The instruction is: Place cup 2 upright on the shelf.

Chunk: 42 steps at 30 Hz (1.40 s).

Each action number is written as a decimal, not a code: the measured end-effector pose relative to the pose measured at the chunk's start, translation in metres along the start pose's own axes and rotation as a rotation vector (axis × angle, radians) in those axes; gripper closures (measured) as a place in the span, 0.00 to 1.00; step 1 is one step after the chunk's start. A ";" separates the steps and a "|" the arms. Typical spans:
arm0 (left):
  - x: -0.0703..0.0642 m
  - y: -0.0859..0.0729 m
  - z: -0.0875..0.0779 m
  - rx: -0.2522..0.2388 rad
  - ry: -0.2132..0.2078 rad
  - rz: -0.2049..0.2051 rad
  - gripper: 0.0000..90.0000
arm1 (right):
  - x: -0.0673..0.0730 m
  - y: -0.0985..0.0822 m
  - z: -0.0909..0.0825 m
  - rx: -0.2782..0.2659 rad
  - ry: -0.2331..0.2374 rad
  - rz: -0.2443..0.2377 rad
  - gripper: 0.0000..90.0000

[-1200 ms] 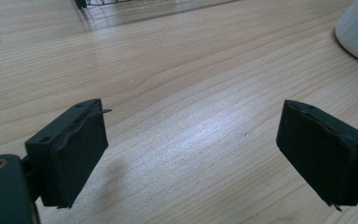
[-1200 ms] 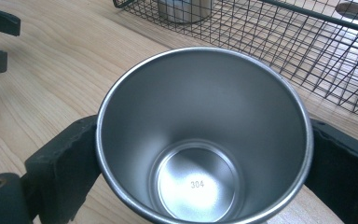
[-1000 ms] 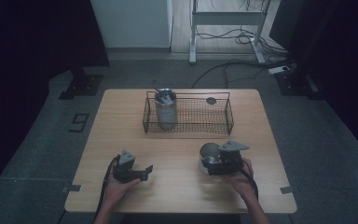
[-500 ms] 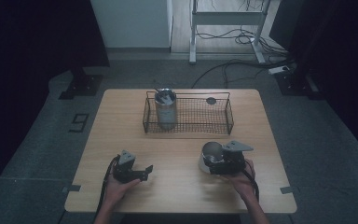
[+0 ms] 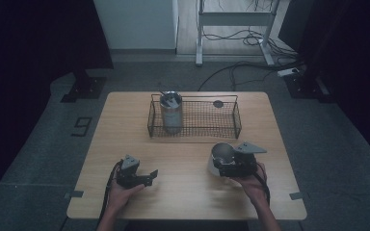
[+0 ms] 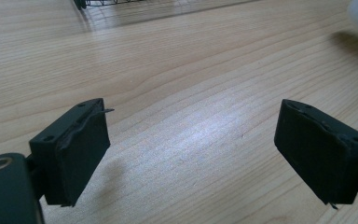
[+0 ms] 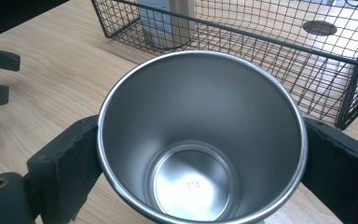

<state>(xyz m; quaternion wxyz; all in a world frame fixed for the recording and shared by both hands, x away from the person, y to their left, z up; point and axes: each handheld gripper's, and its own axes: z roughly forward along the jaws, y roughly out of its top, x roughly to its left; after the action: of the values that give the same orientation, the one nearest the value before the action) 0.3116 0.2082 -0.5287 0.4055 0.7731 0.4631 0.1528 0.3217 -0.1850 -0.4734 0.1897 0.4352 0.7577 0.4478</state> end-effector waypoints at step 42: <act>0.006 0.000 -0.019 -0.031 -0.001 -0.044 0.13 | -0.006 0.068 -0.011 0.002 -0.058 0.046 0.07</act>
<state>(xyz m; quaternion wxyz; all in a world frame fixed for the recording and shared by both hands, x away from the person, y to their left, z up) 0.3033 0.2224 -0.5180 0.4211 0.7564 0.4774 0.1505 0.3508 -0.1802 -0.4108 0.2009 0.4655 0.7420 0.4386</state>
